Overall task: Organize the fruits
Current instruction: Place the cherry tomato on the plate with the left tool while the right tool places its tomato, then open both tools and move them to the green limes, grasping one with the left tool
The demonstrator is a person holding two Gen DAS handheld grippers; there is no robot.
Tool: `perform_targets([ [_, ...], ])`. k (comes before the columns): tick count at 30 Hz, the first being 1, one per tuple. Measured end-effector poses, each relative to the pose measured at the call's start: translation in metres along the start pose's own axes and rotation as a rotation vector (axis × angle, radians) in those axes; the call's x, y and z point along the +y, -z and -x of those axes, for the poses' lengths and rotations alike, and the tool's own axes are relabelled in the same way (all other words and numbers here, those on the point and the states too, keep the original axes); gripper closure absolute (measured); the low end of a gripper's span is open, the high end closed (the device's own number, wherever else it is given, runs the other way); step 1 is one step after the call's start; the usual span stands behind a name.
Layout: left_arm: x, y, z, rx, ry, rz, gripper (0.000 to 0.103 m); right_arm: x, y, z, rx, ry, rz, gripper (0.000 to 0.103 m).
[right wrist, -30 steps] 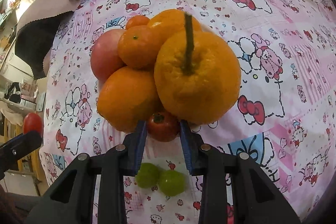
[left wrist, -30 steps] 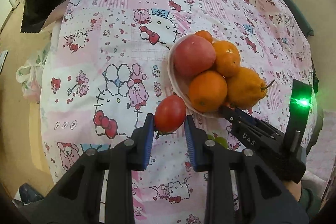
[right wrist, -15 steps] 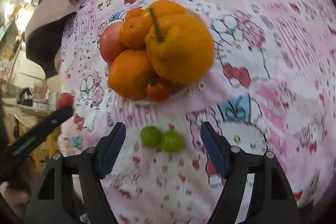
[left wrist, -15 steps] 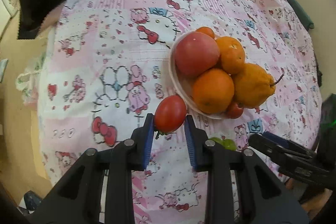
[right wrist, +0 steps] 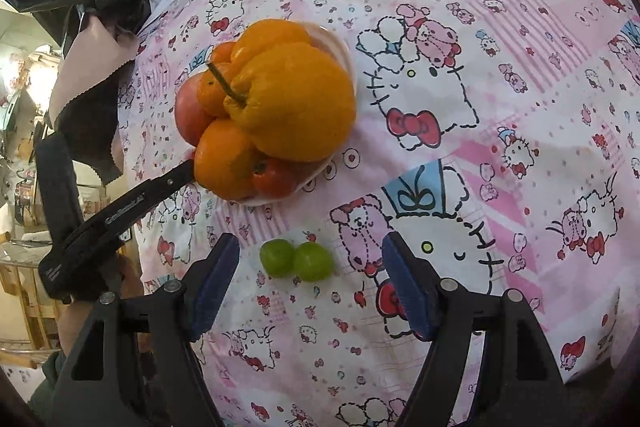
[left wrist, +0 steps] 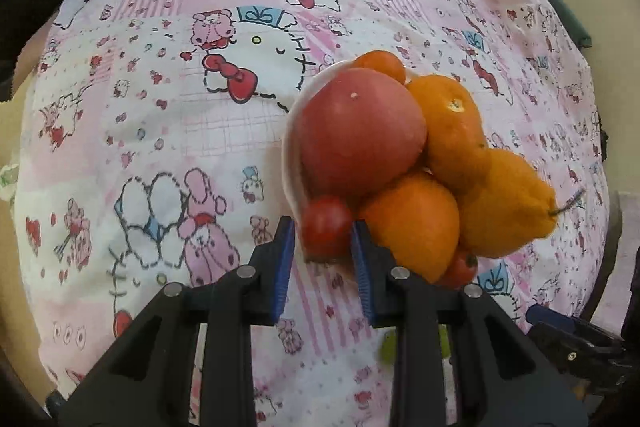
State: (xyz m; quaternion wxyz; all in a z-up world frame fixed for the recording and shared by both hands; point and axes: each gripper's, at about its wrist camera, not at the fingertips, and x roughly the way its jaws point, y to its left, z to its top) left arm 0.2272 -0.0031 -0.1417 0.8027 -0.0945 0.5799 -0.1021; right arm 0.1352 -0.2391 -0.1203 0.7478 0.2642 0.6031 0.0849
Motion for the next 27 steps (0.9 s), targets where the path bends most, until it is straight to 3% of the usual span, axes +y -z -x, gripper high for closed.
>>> perform_targets([
  [7,0.004,-0.001,-0.004,0.014,0.029,0.034,0.077,-0.003,-0.002,-0.002,0.006,-0.018,-0.025,0.026],
  [8,0.006,-0.001,-0.003,0.021,0.032,0.044,0.073,-0.002,-0.002,-0.002,0.009,-0.020,-0.023,0.026],
  [12,0.018,0.003,0.009,0.021,0.044,0.101,0.041,0.002,-0.002,-0.003,0.010,-0.021,-0.009,0.026],
  [19,-0.001,0.032,0.034,-0.002,-0.037,0.041,0.040,-0.004,-0.002,0.004,-0.010,-0.015,-0.022,0.026],
  [23,-0.030,0.059,0.026,0.067,-0.099,-0.049,0.040,-0.018,-0.001,0.015,-0.043,-0.007,-0.063,0.026],
  [25,-0.043,0.070,0.021,0.080,-0.088,-0.059,0.042,-0.025,0.000,0.017,-0.048,0.007,-0.073,0.026],
  [27,-0.051,0.076,0.014,0.101,-0.041,-0.037,0.052,-0.035,0.004,0.018,-0.048,0.035,-0.081,0.026],
])
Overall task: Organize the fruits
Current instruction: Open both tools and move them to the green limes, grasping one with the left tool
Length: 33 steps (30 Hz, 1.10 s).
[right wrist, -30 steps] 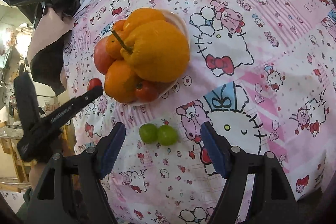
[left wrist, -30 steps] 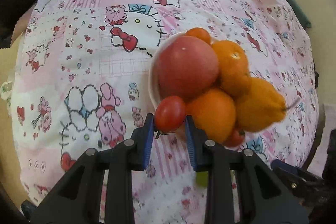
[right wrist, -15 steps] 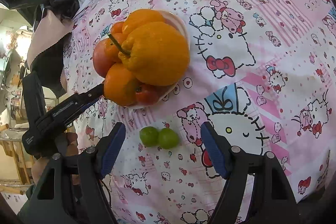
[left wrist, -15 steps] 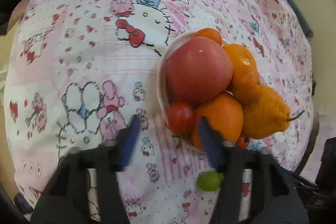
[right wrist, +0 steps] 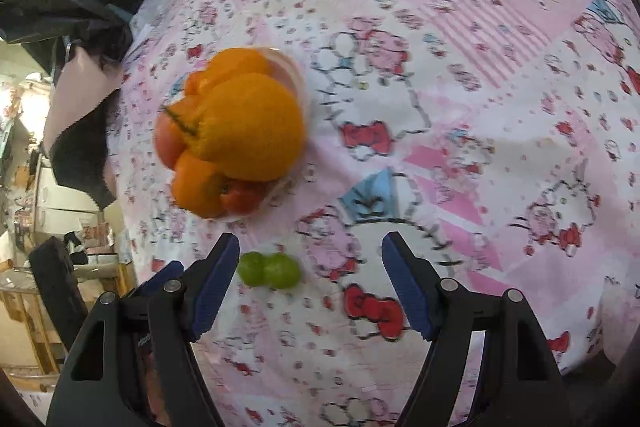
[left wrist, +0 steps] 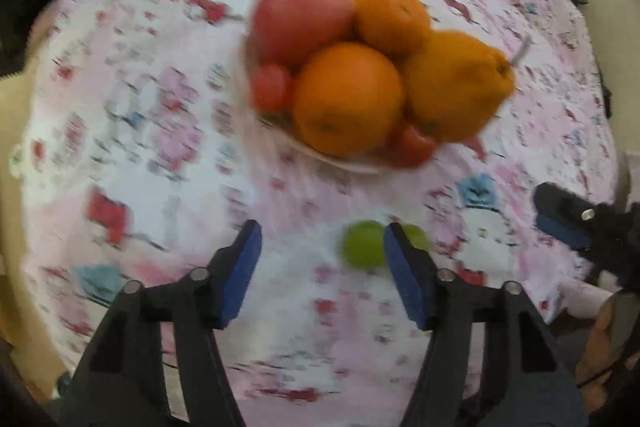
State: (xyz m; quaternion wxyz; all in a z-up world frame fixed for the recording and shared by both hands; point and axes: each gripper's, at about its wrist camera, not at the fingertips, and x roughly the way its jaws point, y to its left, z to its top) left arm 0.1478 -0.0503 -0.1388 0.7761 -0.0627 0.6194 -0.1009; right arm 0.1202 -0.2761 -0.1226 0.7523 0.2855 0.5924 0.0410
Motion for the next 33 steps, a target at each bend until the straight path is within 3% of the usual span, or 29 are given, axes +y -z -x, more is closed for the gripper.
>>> perform_targets([
  [6,-0.010,0.002,-0.022,0.040,0.021,0.078,0.068,-0.029,0.007,0.006,-0.001,0.038,-0.036,0.026],
  [19,-0.006,0.004,-0.044,0.082,0.020,0.201,0.068,-0.025,0.005,0.005,0.000,0.010,-0.034,0.026],
  [31,-0.016,-0.001,-0.043,0.104,0.041,0.184,0.070,-0.016,0.006,0.003,0.000,0.002,-0.017,0.026],
  [33,-0.013,-0.001,-0.044,0.108,0.030,0.190,0.078,-0.016,0.006,0.003,0.001,0.001,-0.016,0.026],
])
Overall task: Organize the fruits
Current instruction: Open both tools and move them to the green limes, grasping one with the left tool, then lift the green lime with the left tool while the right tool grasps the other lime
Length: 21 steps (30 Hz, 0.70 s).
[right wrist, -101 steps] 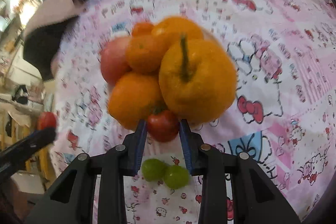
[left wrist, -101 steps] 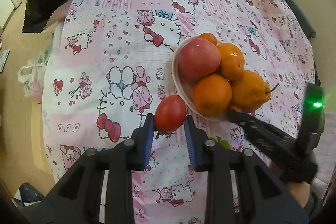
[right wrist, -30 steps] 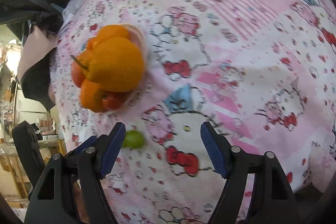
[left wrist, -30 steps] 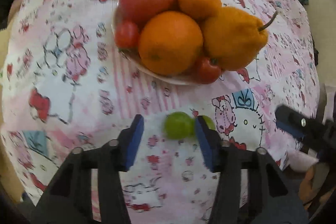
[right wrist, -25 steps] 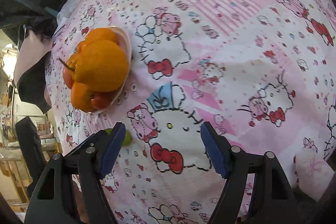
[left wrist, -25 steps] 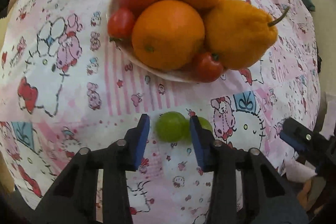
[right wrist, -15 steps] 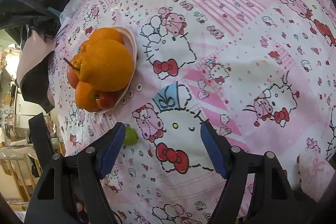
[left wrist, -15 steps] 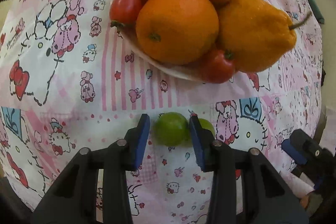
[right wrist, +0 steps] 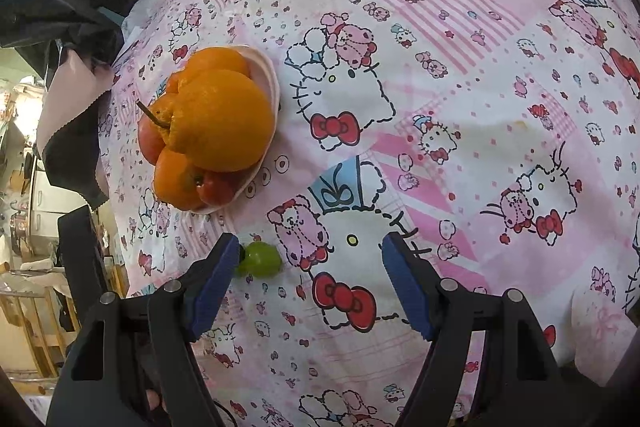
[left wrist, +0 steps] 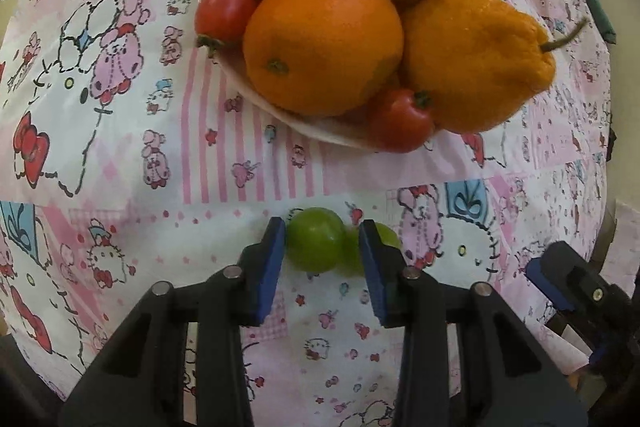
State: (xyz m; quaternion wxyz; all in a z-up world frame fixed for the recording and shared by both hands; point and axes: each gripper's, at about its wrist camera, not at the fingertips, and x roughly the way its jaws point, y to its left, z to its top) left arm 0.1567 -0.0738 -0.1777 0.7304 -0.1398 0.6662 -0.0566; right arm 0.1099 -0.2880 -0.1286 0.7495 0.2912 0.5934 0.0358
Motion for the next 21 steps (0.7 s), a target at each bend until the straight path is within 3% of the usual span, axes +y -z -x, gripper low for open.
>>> perform_targets([
  [8,0.006,-0.001,0.019,-0.015,0.018,-0.003,0.079,0.004,-0.002,0.004,-0.011,-0.018,0.000,0.026],
  [17,0.021,0.013,0.085,-0.058,-0.046,-0.124,0.079,0.023,0.002,-0.010,0.043,-0.027,0.055,0.026],
  [21,0.042,0.021,0.112,-0.088,-0.092,-0.132,0.079,0.035,0.004,-0.022,0.087,-0.051,0.080,0.026],
])
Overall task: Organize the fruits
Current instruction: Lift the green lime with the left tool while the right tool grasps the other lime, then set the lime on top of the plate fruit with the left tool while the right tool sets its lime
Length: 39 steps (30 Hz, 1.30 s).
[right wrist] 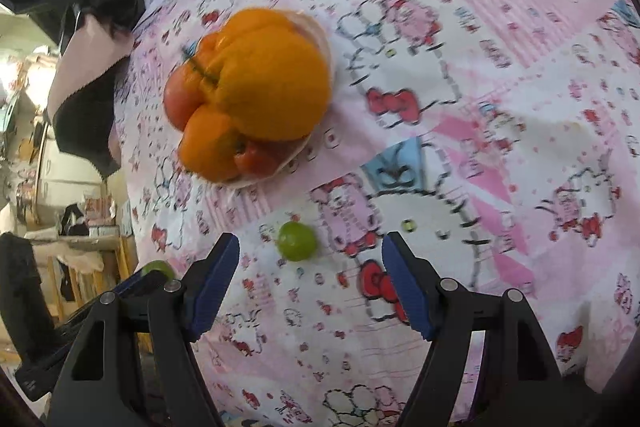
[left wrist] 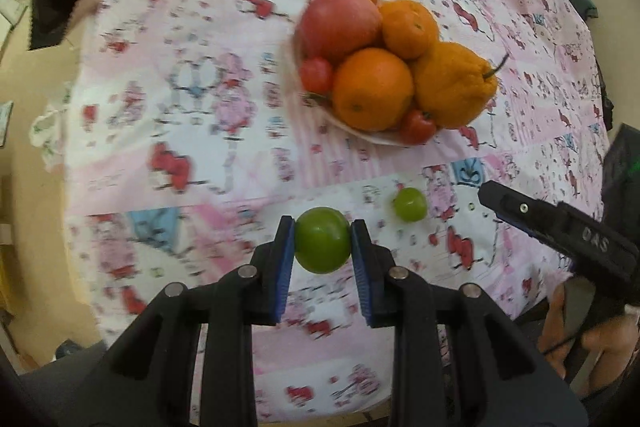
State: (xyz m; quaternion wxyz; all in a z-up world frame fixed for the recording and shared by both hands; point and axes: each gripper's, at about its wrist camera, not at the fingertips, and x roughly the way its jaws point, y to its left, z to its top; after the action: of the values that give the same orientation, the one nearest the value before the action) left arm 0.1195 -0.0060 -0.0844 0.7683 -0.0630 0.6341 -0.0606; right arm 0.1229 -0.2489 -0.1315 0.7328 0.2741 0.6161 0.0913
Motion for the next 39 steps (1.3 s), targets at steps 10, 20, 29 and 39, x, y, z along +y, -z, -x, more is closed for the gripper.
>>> perform_targets([
  [10,0.046,0.002,-0.007,-0.006,0.062,0.132,0.079,0.045,0.002,-0.055,0.120,0.155,0.268,0.041],
  [20,0.047,-0.008,-0.009,0.011,0.143,0.180,0.079,0.077,0.024,-0.086,0.087,0.400,0.562,0.047],
  [29,0.048,-0.012,-0.006,0.007,0.201,0.203,0.079,0.079,0.027,-0.086,0.090,0.349,0.573,0.069],
  [39,0.035,-0.009,0.012,-0.100,0.185,0.128,0.079,0.076,0.030,-0.019,0.007,0.097,0.438,0.069],
])
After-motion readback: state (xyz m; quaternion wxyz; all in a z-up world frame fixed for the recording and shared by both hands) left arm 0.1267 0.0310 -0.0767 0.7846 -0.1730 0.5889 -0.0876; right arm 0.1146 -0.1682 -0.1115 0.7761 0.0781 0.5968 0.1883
